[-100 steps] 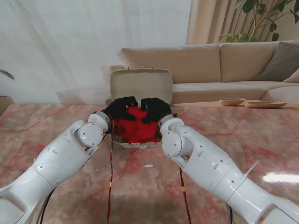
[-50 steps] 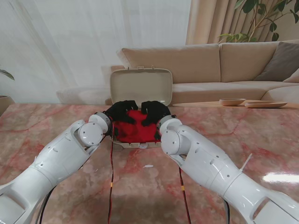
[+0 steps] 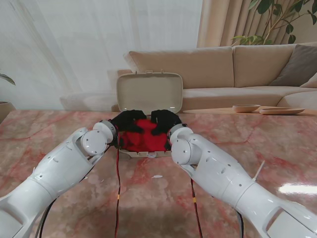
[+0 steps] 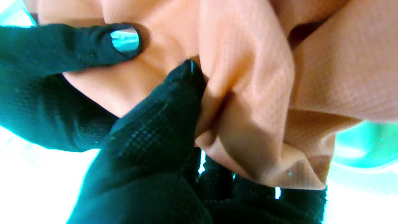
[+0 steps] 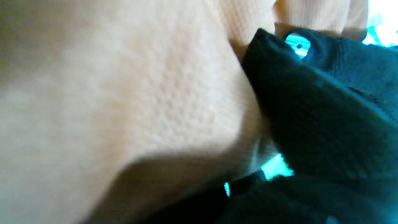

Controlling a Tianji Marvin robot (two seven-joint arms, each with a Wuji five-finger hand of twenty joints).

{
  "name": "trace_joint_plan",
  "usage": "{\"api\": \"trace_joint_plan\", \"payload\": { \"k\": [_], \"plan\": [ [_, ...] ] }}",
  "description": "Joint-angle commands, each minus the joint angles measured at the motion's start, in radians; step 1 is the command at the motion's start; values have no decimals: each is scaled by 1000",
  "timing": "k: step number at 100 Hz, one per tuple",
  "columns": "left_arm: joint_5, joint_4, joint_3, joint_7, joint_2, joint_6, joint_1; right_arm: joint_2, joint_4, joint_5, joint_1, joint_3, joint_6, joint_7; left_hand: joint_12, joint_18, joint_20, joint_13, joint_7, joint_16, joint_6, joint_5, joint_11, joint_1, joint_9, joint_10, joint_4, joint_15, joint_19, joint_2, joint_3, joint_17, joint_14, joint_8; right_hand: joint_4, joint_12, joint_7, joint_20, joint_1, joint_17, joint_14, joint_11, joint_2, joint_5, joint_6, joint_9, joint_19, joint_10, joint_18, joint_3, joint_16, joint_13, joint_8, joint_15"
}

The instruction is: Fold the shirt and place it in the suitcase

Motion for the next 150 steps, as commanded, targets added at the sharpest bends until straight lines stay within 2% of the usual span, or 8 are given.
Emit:
{"api": "trace_joint_plan", "payload": {
  "k": [1,9,20,34,43,81,109,150],
  "plan": [
    [7,-10,1,-5,1,-4,0,-6,5,2,-7,1,2,6,-125,35,-10,-64,-76,-72,3,9,14,-45,-70,13,74,-95,-60,80,30,-57,26,-35,39,-44,-66,12,82,-49,23,-37,58,-7,-34,-41,-59,8,35,46,-46,-45,-82,-71],
    [15,-12,1,-12,6,-10,-1,-6,5,0,-7,3,2,2,-343,52,-40,-122,-157,-145,16,-2,18,-101,-131,28,111,-177,-128,121,44,-113,29,-79,47,-117,-145,-14,67,-134,39,-77,63,-16,2,-91,-165,18,59,23,-100,-115,-131,-195],
    [24,-26,2,-43,18,-9,-2,-4,3,-7,-7,5,1,2,-409,74,-74,-189,-299,-215,23,-87,-52,-132,-189,42,109,-253,-199,131,-21,-174,37,-140,63,-240,-327,-41,17,-232,53,-115,87,6,51,-162,-267,32,72,20,-155,-205,-132,-319],
    [31,-43,2,-78,30,-1,-2,1,-4,-15,-9,8,8,6,-446,65,-106,-231,-431,-255,38,-126,-98,-147,-237,61,112,-292,-245,142,-96,-199,47,-190,125,-303,-590,-53,-58,-311,68,-172,130,49,98,-230,-334,51,74,28,-199,-296,-32,-421],
    [40,-52,1,-85,35,6,1,4,-8,-21,-10,11,12,8,-464,60,-113,-264,-461,-272,43,-135,-124,-147,-269,75,113,-315,-261,151,-114,-219,54,-199,123,-320,-655,-61,-84,-341,76,-196,120,51,111,-253,-361,57,73,31,-216,-329,-29,-457],
    [134,-94,-15,-71,56,6,16,7,-18,-40,-14,21,33,-2,-502,54,-176,-372,-509,-356,52,-152,-168,-156,-351,107,116,-395,-364,174,-166,-299,76,-203,111,-363,-787,-85,-177,-435,95,-262,127,13,151,-343,-443,77,54,6,-269,-477,-31,-571],
    [156,-138,-47,-80,69,13,42,20,-44,-67,-19,33,54,8,-507,51,-191,-379,-520,-375,54,-146,-170,-150,-352,110,117,-400,-383,181,-191,-302,76,-202,106,-460,-861,-125,-244,-498,92,-376,156,-15,172,-387,-508,80,62,-45,-420,-569,-28,-789],
    [188,-219,-117,-65,79,30,94,36,-111,-119,-60,75,66,-24,-505,46,-202,-373,-516,-384,56,-137,-161,-137,-337,109,119,-396,-389,195,-210,-302,76,-197,109,-466,-865,-129,-238,-551,102,-389,177,-21,175,-414,-545,86,61,-74,-420,-611,-26,-803]
  ]
}}
